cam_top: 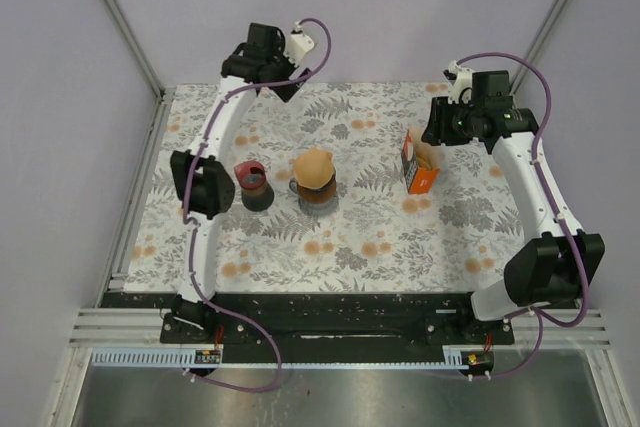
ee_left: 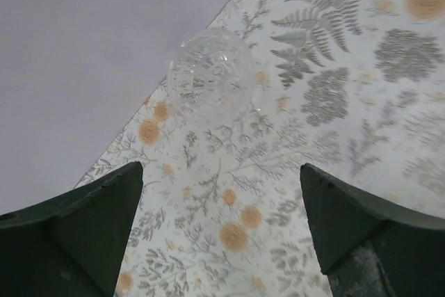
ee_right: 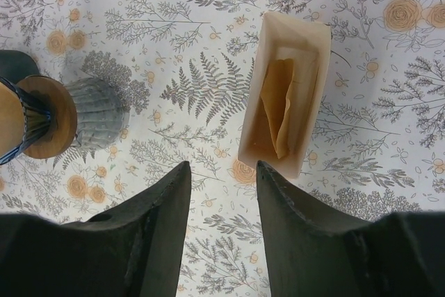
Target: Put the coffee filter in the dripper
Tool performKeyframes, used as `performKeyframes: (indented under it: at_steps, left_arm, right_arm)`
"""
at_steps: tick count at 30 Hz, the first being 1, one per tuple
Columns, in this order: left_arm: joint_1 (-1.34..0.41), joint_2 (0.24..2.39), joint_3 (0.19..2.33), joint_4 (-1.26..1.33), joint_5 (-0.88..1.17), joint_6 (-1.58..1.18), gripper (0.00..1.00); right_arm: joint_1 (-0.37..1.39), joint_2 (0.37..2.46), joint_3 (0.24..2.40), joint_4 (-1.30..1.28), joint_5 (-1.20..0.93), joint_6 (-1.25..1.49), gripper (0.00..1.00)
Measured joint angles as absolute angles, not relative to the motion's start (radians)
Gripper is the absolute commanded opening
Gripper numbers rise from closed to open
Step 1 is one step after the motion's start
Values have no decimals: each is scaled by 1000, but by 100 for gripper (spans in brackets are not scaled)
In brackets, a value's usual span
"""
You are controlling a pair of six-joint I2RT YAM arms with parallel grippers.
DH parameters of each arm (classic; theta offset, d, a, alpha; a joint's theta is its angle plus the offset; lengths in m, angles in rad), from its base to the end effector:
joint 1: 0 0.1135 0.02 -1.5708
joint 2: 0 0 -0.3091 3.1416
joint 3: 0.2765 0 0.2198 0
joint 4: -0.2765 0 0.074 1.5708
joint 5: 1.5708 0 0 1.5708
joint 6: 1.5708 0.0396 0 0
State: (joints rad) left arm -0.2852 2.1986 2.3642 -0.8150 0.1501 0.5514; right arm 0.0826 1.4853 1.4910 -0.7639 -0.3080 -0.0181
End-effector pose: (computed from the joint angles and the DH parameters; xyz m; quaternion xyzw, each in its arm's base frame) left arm 0.4689 -0.1436 0.3893 0.3933 0.8027 -0.0077 0.4483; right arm 0.2839 0.0355 0.4058 -0.1062 0.9035 0.1534 0.3858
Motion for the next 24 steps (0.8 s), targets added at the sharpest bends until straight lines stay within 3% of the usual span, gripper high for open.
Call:
performKeyframes:
  at_steps: [2,7,24]
  left_arm:
    - [-285,2349,2500,-801,72,599,99]
    - [-284,2415,2358,-752,-33,752,99]
    - [-291,2523,2376,-559,32,1061,97]
  right_arm:
    - [83,1490,1491,-764,-307,-20,51]
    - [83,1503,1491,-764,-307,-21,51]
    - [90,1536,1491,-784,-273,-37,52]
